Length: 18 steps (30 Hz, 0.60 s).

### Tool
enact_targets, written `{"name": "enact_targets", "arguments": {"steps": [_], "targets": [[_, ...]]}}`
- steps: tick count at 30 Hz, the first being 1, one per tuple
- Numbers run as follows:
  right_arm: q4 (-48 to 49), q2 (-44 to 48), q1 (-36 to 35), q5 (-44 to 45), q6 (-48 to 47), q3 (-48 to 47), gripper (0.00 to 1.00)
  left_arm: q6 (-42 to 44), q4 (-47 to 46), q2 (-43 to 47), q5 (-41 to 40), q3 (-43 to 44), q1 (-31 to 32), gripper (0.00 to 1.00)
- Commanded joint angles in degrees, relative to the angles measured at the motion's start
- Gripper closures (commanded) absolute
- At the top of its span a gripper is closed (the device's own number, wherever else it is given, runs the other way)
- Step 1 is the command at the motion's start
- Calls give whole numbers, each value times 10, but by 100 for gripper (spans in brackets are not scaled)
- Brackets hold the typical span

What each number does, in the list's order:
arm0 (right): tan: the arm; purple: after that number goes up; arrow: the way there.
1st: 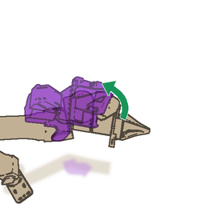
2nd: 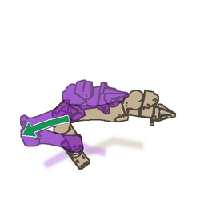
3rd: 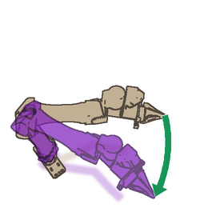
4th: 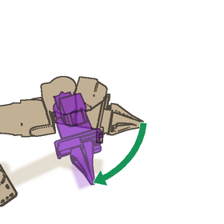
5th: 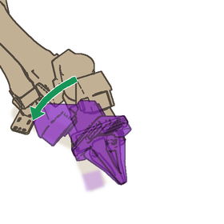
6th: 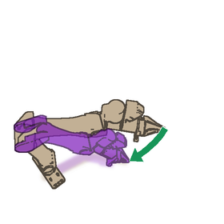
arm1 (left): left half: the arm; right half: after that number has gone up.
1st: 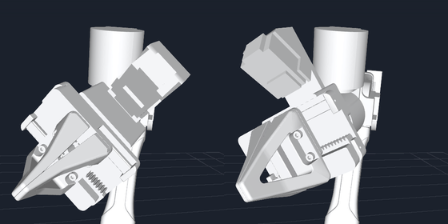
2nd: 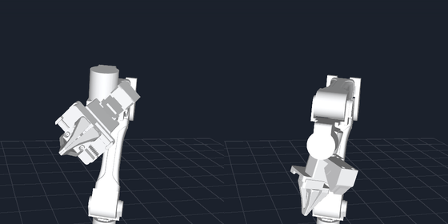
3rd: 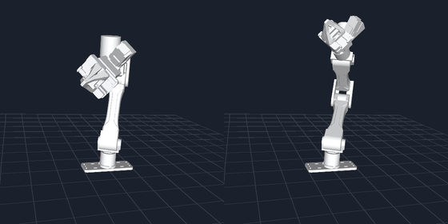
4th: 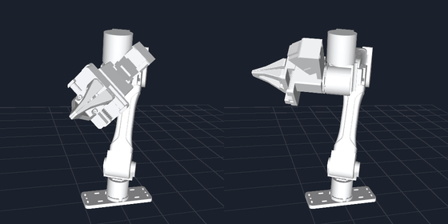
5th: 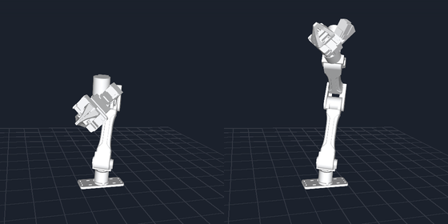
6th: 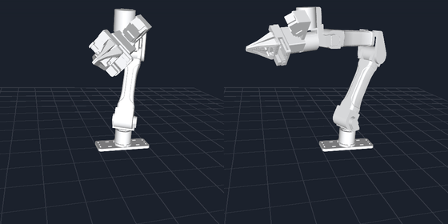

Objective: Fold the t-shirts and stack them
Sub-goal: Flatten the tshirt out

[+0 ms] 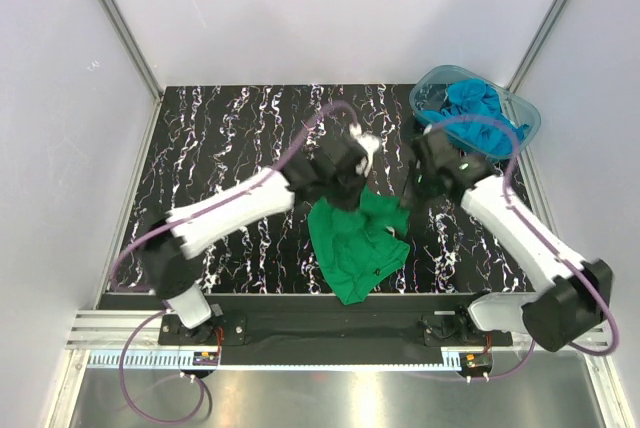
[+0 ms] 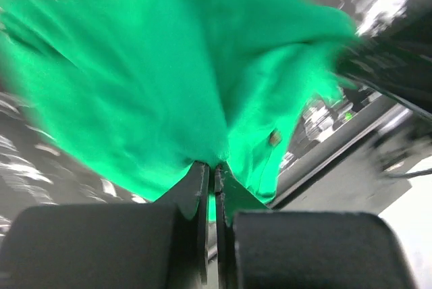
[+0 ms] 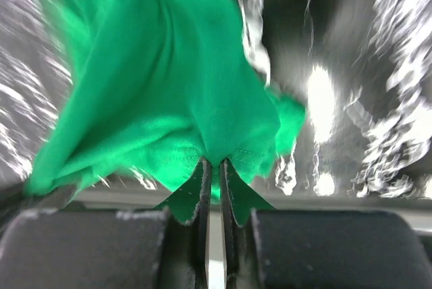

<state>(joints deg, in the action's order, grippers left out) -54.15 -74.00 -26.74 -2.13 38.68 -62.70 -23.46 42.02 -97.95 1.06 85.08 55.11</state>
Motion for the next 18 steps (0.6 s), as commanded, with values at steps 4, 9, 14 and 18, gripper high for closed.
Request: {"name": "enact_targets", "arguments": {"steps": [4,9,14,18], "targets": [[-97,62,0,265,-114,-408,100,128,2,195,-140,250,1,100],[22,130,1,310,-204,-497,100,127,-48,292,-156,273,1,100],[34,122,1,307,-227,-552,100,128,-25,309,-128,304,1,100],[75,163,0,297,-231,-578,100,77,-46,298,-56,380,1,100]]}}
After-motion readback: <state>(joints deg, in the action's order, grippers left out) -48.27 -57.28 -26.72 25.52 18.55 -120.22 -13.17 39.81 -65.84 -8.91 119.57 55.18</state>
